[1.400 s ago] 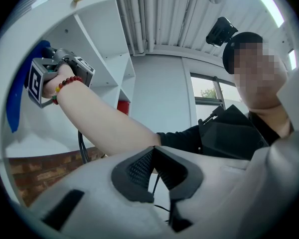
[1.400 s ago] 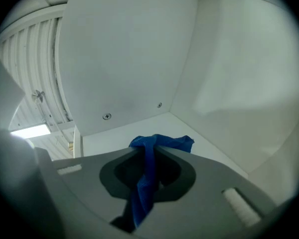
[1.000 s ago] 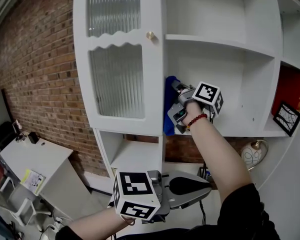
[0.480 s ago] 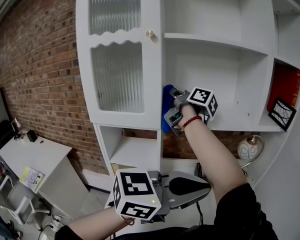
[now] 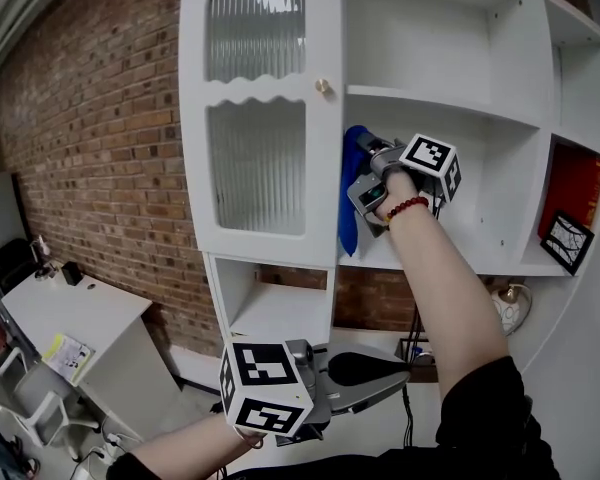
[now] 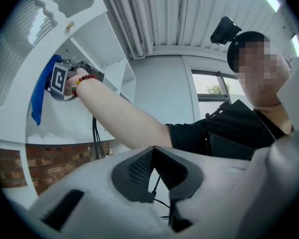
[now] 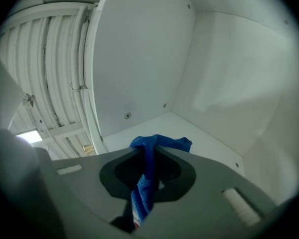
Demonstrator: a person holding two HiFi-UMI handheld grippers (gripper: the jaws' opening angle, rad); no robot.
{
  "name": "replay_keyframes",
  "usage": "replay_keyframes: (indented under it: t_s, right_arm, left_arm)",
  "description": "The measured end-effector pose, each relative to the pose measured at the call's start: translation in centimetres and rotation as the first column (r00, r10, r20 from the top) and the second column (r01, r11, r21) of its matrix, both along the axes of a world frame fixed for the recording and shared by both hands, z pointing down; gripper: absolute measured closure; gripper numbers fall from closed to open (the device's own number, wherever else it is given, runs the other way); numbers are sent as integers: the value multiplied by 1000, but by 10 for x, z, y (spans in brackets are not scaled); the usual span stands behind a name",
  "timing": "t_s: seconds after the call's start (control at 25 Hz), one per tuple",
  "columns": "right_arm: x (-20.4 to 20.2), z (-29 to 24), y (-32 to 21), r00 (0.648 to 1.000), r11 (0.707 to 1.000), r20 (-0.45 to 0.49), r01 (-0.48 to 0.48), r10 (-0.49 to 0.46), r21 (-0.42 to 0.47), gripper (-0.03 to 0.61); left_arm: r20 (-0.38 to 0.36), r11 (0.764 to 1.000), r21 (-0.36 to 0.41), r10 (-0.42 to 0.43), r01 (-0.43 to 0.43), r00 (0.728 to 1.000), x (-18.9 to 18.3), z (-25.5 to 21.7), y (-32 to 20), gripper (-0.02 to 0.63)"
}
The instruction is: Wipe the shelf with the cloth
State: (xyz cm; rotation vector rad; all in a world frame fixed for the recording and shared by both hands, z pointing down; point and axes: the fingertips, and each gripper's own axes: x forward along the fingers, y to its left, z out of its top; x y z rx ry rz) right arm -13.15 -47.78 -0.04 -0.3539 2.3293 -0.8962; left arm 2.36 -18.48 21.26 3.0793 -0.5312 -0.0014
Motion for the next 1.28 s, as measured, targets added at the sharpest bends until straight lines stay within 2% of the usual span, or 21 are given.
replay_keyframes:
  t_s: [0.36, 0.52, 0.76, 1.28]
  right_arm:
    - [5, -46, 21, 998, 986, 27, -63, 59, 155, 557]
    - [6, -49, 24, 997, 981, 42, -75, 68, 182, 558]
    - [2, -11, 15, 994, 988, 55, -100, 93, 120, 561]
    - [-1, 89, -9, 995, 991, 26, -90, 93, -96, 561]
  left_arm:
    - [-2, 1000, 6, -6, 6, 1000, -5, 5, 4, 611]
    - [-9, 1000, -3, -8, 8, 1000, -6, 7, 4, 610]
    - [-8, 1000, 3, 7, -7, 1000, -4, 4, 9, 611]
    - [-14, 1000, -13, 19, -19, 1000, 4, 12, 13, 609]
